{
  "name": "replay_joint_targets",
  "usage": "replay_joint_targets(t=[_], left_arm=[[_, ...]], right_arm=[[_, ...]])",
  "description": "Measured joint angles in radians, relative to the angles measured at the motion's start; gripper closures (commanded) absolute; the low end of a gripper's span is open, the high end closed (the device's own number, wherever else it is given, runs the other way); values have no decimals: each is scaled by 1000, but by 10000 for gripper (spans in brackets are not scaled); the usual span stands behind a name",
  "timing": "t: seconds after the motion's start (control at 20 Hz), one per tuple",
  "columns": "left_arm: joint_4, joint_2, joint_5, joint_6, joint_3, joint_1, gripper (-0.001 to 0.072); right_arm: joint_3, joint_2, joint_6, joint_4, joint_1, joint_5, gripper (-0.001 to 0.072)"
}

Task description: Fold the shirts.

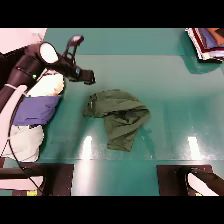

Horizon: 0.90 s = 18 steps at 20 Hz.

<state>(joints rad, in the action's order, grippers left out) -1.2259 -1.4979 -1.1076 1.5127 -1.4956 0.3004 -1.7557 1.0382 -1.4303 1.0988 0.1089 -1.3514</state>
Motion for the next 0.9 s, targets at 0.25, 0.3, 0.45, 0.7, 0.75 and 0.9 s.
replay_joint_targets(t=[0.25,0.3,0.45,0.7,0.75,0.9], left_arm=[[208,-162,53,-79,63,-34,114],[248,-184,76,-92,67,-38,337],[319,-220,127,-117,62,-47,681],[319,-238,61,-128,-82,-115,681],[311,-239,29,-129,-127,-130,681],[275,-241,-45,-132,-235,-156,681]], right_arm=[[0,83,0,-6,27,-67,689],[0,100,0,-6,32,-81,690],[3,147,-16,-3,39,-129,690],[198,134,-48,5,43,-152,688],[278,114,-59,5,43,-132,619],[553,60,-84,-14,54,-58,193]])
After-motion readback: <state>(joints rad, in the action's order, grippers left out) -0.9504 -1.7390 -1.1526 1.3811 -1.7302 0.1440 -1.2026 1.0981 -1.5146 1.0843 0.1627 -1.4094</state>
